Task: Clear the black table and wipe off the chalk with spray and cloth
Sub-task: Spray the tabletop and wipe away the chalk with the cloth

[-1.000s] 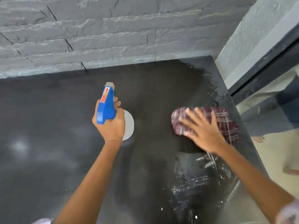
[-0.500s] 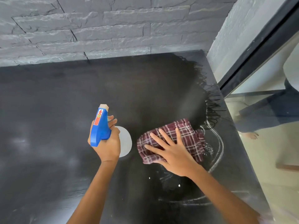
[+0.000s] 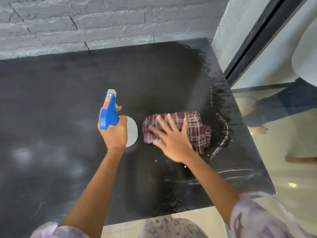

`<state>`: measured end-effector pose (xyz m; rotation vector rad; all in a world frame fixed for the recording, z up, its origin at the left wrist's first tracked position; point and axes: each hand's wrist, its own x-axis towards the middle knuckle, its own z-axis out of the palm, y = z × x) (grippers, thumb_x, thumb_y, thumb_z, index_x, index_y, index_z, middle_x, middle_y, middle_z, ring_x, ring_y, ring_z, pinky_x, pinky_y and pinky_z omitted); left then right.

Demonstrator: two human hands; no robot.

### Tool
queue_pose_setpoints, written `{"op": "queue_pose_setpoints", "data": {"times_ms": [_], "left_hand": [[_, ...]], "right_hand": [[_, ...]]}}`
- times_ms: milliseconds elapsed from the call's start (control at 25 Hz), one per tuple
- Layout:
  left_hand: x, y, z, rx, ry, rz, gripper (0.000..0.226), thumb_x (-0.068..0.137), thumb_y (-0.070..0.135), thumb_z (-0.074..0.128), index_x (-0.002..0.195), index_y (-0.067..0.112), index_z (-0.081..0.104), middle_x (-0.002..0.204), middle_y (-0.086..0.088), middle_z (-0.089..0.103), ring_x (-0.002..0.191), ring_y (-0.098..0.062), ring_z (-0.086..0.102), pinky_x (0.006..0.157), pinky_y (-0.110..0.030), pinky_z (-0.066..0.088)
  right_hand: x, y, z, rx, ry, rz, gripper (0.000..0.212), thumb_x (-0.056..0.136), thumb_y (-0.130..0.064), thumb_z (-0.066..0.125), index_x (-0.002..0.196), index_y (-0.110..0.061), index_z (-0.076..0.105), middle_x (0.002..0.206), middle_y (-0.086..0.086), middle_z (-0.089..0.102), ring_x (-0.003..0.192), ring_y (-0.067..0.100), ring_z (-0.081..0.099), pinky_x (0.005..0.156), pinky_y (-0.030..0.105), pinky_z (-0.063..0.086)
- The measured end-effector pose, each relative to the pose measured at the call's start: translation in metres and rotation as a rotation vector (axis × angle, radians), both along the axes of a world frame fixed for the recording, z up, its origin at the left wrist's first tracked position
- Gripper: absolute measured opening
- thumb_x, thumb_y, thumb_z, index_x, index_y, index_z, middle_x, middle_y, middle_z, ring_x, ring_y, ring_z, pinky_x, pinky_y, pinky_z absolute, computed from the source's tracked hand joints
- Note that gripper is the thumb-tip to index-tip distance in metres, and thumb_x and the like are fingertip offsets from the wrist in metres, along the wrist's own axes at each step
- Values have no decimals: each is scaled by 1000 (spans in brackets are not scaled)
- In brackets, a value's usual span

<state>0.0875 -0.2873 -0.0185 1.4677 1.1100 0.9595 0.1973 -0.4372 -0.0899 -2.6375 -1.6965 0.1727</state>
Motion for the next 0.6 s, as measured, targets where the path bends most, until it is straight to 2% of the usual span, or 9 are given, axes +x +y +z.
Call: {"op": "queue_pose_setpoints", "data": {"times_ms": [120,200,320,440,520,600], "left_hand": [[-3,-1,4,-16,16,-16,39,78,1,53,117,6,54,90,19,60,78,16,55,66,3,39],[-4,-2,9,-32,13,-27,41,79,1,52,120,8,52,94,13,62,78,12,56,65,2,40],[-5,0,17,-53,13,-80,43,79,1,51,122,10,51,103,4,61,84,-1,57,65,-1,43],[-14,-11,24,-9,32,-127,39,76,0,51,114,7,55,97,8,61,85,-5,57,70,-8,44],[-30,-25,26,25,3,-120,37,74,0,51,108,11,58,92,12,62,85,0,60,70,-7,44],[-51,-40,28,24,-14,-92,36,73,2,52,101,24,58,90,18,62,82,10,59,67,-1,42]], "right_hand": [[-56,-71,-8,42,-25,225,53,94,-60,23,145,-45,19,158,-4,10,145,29,7,104,73,4],[-58,-120,-10,33,-67,249,57,91,-59,28,145,-45,16,158,-5,14,145,28,12,105,72,8],[-21,-133,0,17,-67,-72,54,91,-62,19,143,-48,19,156,-6,21,144,26,17,104,72,13],[2,-82,7,-3,70,-466,52,94,-59,15,144,-48,11,159,-7,4,145,26,-2,102,73,-2],[-12,-52,6,-3,80,-461,51,95,-56,15,145,-46,8,159,-5,-1,145,28,-6,101,73,-7],[-50,-47,4,-4,49,-251,53,94,-58,12,145,-44,13,159,-4,1,145,30,-3,103,74,-4]]}}
